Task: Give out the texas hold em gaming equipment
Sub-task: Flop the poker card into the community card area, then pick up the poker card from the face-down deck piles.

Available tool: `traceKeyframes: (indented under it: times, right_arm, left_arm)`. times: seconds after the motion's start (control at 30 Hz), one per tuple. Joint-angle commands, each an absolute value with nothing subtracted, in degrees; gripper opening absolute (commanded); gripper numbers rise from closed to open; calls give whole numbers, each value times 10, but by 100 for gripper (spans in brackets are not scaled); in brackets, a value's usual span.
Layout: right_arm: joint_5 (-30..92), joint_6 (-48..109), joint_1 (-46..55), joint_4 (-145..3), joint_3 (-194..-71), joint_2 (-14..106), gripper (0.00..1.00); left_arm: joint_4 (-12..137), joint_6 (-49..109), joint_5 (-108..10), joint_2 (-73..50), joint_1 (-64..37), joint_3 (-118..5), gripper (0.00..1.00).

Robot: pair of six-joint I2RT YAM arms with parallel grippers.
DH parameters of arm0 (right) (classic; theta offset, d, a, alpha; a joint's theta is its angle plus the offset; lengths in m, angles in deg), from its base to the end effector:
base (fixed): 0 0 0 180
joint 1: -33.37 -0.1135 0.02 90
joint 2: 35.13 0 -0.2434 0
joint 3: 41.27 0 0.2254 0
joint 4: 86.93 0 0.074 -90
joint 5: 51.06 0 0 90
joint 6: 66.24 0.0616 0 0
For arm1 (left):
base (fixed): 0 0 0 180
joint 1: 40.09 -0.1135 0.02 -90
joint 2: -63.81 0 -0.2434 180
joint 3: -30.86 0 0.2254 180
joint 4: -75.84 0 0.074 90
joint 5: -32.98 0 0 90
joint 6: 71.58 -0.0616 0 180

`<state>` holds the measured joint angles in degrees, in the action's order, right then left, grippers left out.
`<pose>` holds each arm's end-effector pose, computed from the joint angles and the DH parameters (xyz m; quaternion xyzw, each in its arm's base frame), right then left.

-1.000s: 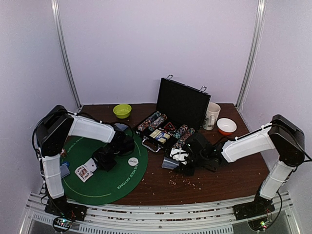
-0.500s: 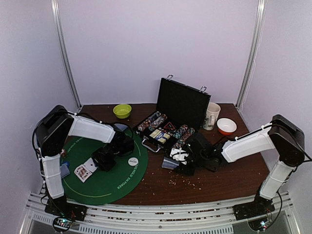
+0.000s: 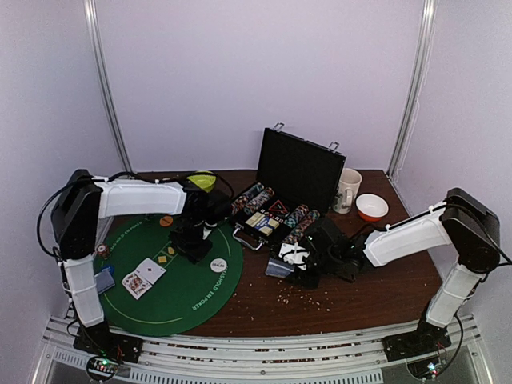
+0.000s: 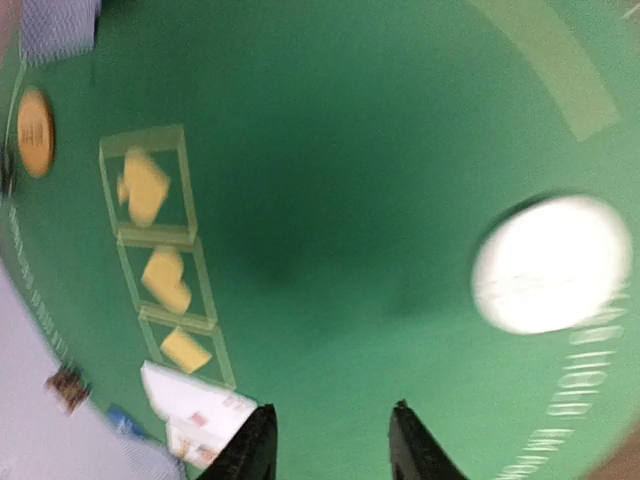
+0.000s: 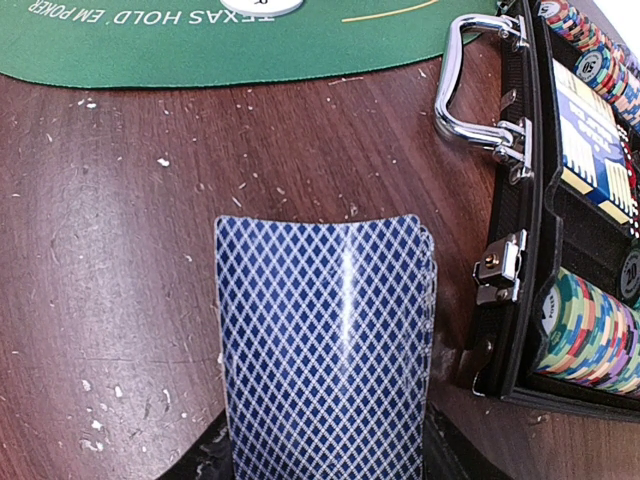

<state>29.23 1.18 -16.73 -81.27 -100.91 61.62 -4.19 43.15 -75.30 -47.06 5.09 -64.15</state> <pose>0.2019 0.2577 0.1277 -0.5683 0.7153 0.1703 0.3693 0.2322 -0.2062 0.1475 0.1831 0.9689 0.1591 0.0493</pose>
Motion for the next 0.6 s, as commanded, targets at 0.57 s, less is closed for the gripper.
traceKeyframes:
  times: [0.57]
  right_arm:
    - [279, 9, -164, -816, -1010, 594, 53]
  left_arm:
    - [558, 484, -206, -516, 78, -586, 81]
